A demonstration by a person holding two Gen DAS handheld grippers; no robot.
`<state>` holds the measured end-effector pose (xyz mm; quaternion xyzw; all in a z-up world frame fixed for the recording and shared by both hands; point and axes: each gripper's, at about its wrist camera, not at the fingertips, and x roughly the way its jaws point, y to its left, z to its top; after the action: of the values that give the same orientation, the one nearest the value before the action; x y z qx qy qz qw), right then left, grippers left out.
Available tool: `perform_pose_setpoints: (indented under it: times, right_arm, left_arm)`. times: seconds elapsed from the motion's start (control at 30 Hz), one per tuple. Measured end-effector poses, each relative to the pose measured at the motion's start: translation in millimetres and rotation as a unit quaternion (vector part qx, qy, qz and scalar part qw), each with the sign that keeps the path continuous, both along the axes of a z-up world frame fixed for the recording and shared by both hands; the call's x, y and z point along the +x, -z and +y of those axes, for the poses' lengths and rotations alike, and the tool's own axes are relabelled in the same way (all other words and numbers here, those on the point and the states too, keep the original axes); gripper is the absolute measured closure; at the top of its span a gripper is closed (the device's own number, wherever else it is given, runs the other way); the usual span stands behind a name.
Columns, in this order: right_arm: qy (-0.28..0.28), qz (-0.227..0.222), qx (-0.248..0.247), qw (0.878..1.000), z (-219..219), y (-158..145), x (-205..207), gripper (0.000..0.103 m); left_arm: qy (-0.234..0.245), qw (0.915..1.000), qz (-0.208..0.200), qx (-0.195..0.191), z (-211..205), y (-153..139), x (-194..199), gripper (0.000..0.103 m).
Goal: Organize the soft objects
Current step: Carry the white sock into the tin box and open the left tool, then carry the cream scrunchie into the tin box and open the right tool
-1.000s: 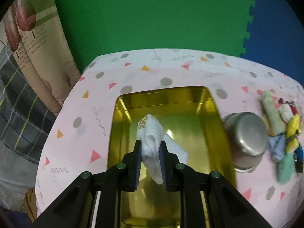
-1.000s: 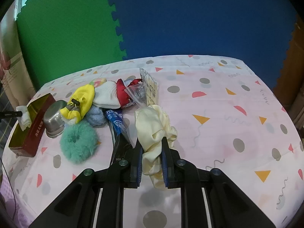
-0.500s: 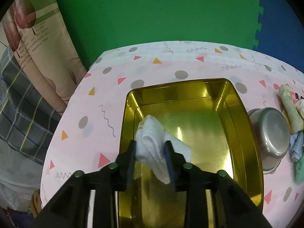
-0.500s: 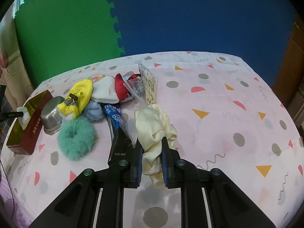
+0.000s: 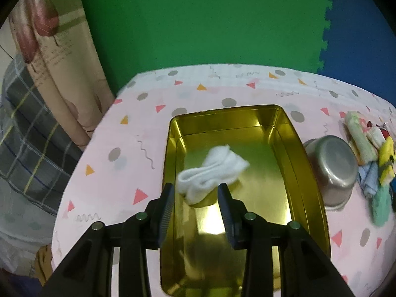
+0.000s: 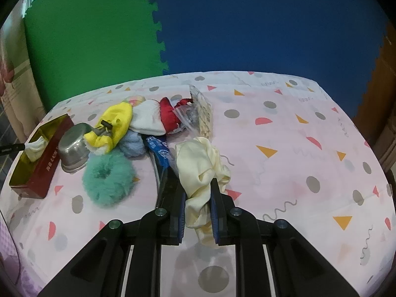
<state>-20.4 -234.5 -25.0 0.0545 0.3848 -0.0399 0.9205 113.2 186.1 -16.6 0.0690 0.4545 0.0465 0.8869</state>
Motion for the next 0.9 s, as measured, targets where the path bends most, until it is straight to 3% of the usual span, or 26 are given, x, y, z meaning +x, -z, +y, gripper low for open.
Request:
perform_pose_setpoints:
  times: [0.23,0.53,0.9]
  right_arm:
    - [-0.035,-0.005,-0.004,0.999,26.6,-14.9,3.8,0.087]
    - [-0.108,-0.01,-0.007,0.994,83.2,-30.2,21.7,0.087]
    - [-0.227,-0.013,0.017,0.974,191.5,-39.2,54.0,0.087]
  left_arm:
    - [-0.033,0.9986,-0.04,-0.009,5.4,-12.1,-43.8,0.066]
    - [-0.072,0.9954,-0.055,-0.029,25.1,-14.8,-70.8,0.066]
    - [-0.112,0.9909,-0.062,-0.04,54.8,-12.6,-87.3,0.066]
